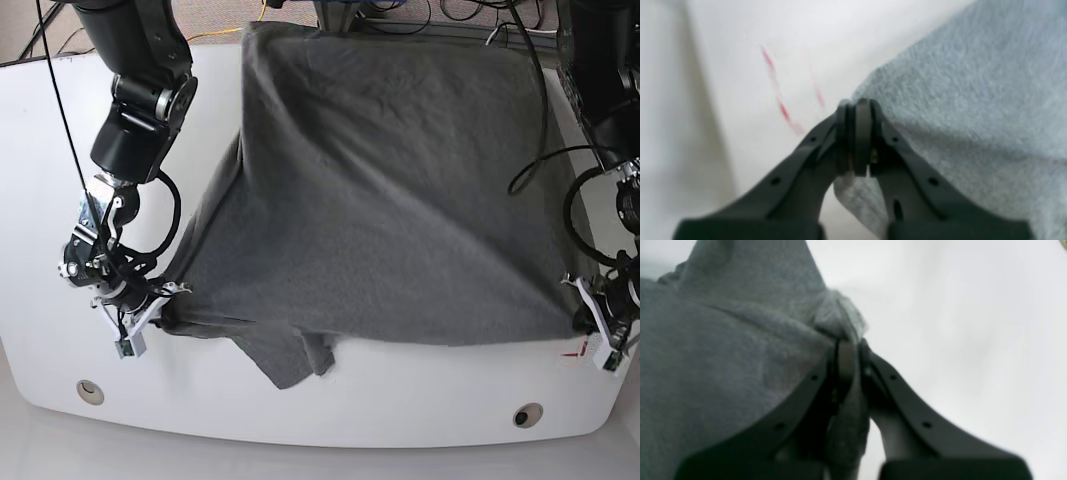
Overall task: Layout the t-shirt on the table in an organized manner, then fold the t-shirt properly
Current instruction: 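Lift the shirt with both grippers and swing it up and over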
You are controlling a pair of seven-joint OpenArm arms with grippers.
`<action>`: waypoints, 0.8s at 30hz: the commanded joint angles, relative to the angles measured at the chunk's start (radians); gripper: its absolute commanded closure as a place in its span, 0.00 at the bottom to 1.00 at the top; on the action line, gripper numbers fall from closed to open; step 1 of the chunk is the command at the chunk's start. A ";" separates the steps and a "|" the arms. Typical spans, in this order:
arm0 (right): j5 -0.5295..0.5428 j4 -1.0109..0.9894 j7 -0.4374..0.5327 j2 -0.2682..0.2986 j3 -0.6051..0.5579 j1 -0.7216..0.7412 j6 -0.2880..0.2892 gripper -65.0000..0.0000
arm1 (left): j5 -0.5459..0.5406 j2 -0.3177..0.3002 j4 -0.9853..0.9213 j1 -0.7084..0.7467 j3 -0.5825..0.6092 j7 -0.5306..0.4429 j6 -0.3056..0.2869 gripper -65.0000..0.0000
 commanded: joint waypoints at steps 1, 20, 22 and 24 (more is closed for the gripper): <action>0.017 0.028 0.021 0.016 0.000 0.084 -0.002 1.00 | -0.005 -0.019 0.040 -0.074 -0.007 0.002 0.001 1.00; 0.017 0.028 -0.074 0.050 -0.001 0.436 -0.002 1.00 | -0.006 0.032 0.108 -0.478 0.012 0.134 0.001 1.00; 0.017 0.028 -0.084 0.062 -0.001 0.456 -0.002 1.00 | -0.010 0.033 0.108 -0.519 0.036 0.134 0.001 1.00; 0.024 0.028 -0.100 0.070 -0.001 0.473 -0.002 1.00 | -0.010 0.036 0.106 -0.556 0.058 0.134 0.001 1.00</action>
